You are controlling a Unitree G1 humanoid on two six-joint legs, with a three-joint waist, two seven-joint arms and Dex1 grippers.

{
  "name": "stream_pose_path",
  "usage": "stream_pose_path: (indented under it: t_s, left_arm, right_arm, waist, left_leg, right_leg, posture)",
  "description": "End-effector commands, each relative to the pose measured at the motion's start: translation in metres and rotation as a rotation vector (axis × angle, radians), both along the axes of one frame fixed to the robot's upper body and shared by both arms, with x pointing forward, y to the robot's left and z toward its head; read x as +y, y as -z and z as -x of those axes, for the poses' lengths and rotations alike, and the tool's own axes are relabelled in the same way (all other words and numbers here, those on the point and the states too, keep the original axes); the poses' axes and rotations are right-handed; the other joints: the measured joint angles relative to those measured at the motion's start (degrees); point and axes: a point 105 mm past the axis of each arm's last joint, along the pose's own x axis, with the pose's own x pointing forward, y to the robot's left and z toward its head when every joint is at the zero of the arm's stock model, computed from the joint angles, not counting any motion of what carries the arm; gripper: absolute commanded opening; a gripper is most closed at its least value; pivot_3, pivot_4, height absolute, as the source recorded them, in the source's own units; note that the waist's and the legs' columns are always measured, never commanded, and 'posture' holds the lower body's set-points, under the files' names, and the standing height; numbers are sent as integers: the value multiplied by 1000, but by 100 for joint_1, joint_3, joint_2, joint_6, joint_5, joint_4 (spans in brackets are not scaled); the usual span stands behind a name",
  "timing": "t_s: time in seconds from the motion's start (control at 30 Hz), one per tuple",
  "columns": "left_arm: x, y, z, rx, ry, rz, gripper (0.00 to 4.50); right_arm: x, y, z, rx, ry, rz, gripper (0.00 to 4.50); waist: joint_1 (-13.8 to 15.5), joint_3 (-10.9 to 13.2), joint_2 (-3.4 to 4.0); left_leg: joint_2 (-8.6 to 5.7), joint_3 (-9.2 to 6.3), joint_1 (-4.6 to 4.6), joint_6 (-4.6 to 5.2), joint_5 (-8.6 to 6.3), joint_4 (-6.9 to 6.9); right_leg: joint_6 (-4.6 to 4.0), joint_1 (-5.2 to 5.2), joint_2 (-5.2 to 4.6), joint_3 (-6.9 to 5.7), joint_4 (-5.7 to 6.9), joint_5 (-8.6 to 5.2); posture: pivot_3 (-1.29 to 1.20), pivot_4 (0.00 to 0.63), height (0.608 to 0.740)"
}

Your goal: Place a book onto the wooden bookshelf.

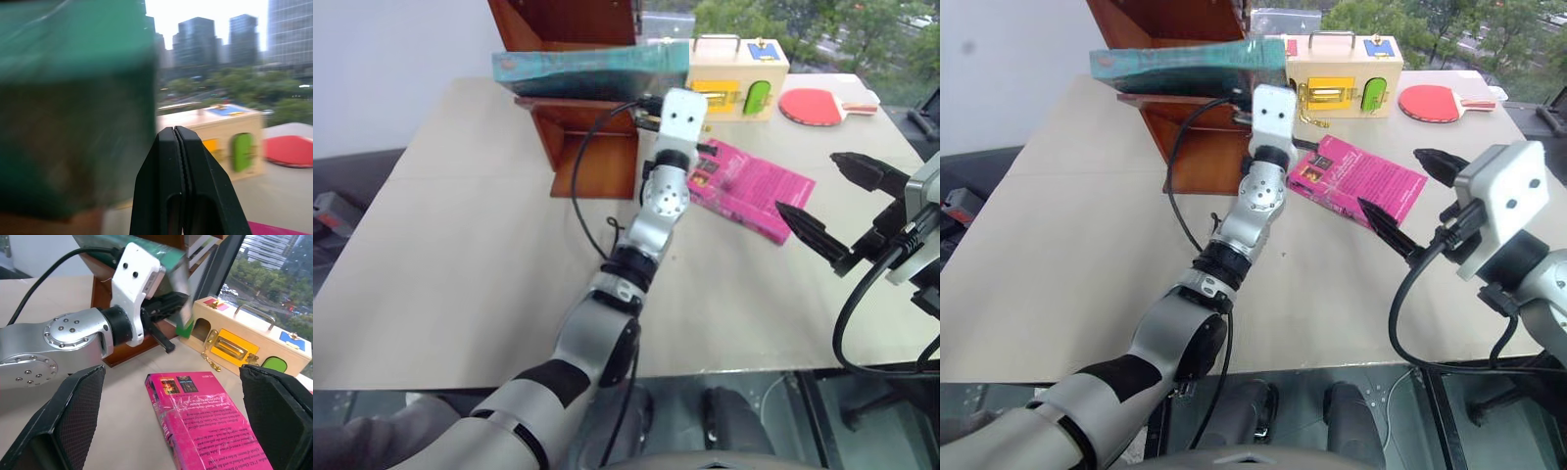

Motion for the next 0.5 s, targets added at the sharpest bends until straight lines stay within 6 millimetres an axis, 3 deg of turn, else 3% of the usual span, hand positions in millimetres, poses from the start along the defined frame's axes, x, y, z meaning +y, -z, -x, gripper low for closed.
stream_pose_path:
  t_s: [0.03, 0.13, 0.2, 0.37, 0.5]
  left_arm:
    - [-11, -15, 9, -69, 107, 8, 41]
    - [-51, -2, 35, -93, 478, -116, 41]
    - [-64, 15, 50, -75, 664, -176, 41]
    - [-51, 50, 48, 56, 757, -225, 41]
    - [-41, 62, 53, 106, 825, -263, 1129]
  right_arm:
    - [0, -11, 2, -53, 6, 7, 4500]
    - [0, -9, 0, -46, 5, 7, 4500]
    - [0, -6, -1, -34, 6, 20, 4500]
    - [-1, 2, -4, -8, 12, 47, 4500]
    - [-2, 9, -4, 12, 21, 58, 4500]
  waist:
    - [17, 0, 0]
    - [63, -1, 1]
    - [61, -1, 1]
    - [-26, -1, 2]
    - [-101, -3, 4]
  left_leg:
    - [0, 0, 0, 0, 0, 0]
    - [-4, -1, -5, 0, 0, 1]
    - [-7, -1, -7, 3, -1, 1]
    - [-1, 3, -6, 5, -3, 1]
    - [6, 2, 1, 19, -11, 0]
  right_leg:
    - [0, 0, 0, 0, 0, 0]
    - [0, 0, 16, -6, -2, 0]
    - [-1, 1, 12, -7, -7, 0]
    - [-1, -4, 20, 3, -5, 0]
    - [-1, -3, 24, 3, 8, 0]
  posture:
    - [0, 150, 740]
    - [0, 150, 740]
    - [0, 150, 740]
    - [0, 150, 740]
    - [0, 150, 740]
